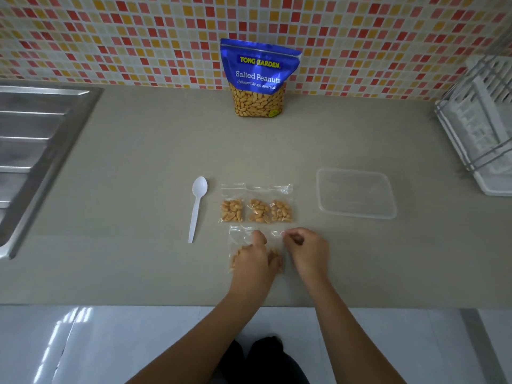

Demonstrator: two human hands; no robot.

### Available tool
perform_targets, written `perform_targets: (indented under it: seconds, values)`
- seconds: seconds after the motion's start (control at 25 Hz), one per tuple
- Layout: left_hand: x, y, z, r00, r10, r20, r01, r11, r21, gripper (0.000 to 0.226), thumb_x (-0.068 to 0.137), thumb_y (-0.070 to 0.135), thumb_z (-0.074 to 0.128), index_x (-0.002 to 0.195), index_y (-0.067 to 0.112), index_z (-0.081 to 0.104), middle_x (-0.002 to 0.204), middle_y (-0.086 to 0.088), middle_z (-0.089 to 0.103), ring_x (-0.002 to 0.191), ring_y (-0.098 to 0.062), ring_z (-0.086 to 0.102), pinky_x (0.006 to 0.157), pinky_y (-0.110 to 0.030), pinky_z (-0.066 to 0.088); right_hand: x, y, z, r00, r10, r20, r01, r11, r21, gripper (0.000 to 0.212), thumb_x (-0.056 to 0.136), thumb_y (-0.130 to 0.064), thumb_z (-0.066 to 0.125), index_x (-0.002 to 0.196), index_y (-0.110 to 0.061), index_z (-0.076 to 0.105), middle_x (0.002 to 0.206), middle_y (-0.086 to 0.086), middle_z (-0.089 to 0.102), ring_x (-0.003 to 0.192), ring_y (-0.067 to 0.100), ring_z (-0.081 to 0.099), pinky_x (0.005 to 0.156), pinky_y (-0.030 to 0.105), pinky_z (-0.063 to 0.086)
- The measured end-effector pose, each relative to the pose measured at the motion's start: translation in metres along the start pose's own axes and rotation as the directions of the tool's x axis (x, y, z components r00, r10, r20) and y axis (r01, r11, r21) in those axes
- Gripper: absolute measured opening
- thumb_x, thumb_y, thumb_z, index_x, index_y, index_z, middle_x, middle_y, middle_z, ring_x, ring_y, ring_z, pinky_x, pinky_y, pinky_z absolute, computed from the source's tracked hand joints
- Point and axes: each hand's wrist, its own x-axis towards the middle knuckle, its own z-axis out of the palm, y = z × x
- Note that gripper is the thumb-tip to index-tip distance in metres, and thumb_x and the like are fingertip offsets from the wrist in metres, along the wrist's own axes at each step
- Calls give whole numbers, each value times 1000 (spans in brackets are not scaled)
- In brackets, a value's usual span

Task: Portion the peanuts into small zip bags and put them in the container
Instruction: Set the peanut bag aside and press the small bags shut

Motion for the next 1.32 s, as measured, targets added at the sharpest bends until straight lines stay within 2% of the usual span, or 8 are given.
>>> perform_targets:
  seconds: [0.16,0.36,0.48,0.72,0.92,1.0,1.12,1.32]
  values:
    - [-3,-2,4,996,88,-29,-81,977,198,38,93,40,48,113,9,41,98,-10,65,92,-27,63,73,-31,45,0,2,6,996,-76,-51,72,995,-69,16,81,-22,66,94,-14,69,81,2,71,76,19,66,72,28,51]
    - [4,-32,-25,974,1,-225,14,998,64,33,93,35,49,105,4,52,95,-16,65,84,-35,63,70,-37,44,-6,-1,-2,967,-229,-111,214,968,-130,11,82,-19,64,91,-16,70,81,1,67,71,19,62,69,32,53]
    - [5,-42,-28,981,-130,-143,143,986,80,41,90,38,55,112,5,47,100,-14,62,92,-33,60,76,-36,43,-16,-12,9,920,-387,65,392,893,-223,13,80,-19,67,92,-18,72,91,1,65,86,20,60,69,29,50]
    - [10,-39,-22,916,-399,-34,374,882,-286,50,79,31,70,117,8,46,90,-7,62,90,-27,60,77,-32,46,-15,-21,30,919,-336,203,391,833,-392,28,84,-36,63,106,-19,70,103,1,62,103,23,50,77,32,46]
    - [11,-45,-21,924,-378,-49,353,897,-265,22,80,26,69,91,7,64,86,-8,68,86,-26,63,71,-30,47,-15,-26,34,929,-311,201,369,825,-429,32,81,-42,66,103,-20,67,106,0,62,104,24,47,81,33,43]
    - [8,-50,-24,935,-341,-94,293,895,-335,12,81,22,68,83,11,64,80,-4,68,79,-19,63,65,-25,45,-15,-24,34,928,-332,169,371,865,-338,30,82,-37,66,105,-18,65,107,0,63,106,23,49,84,30,42]
    - [7,-57,-40,949,-303,-82,219,826,-519,13,80,17,70,72,20,60,68,9,65,64,1,61,64,-15,44,-10,-33,26,956,-238,170,231,971,60,34,84,-28,67,116,-16,61,111,-3,65,103,9,57,90,19,44]
    - [14,-52,-63,982,-186,31,146,650,-746,11,79,7,71,79,10,61,67,3,67,67,-8,67,76,-27,50,-1,-67,10,938,-180,296,37,901,431,22,83,-21,69,105,-17,67,97,-6,69,86,-2,64,77,9,47]
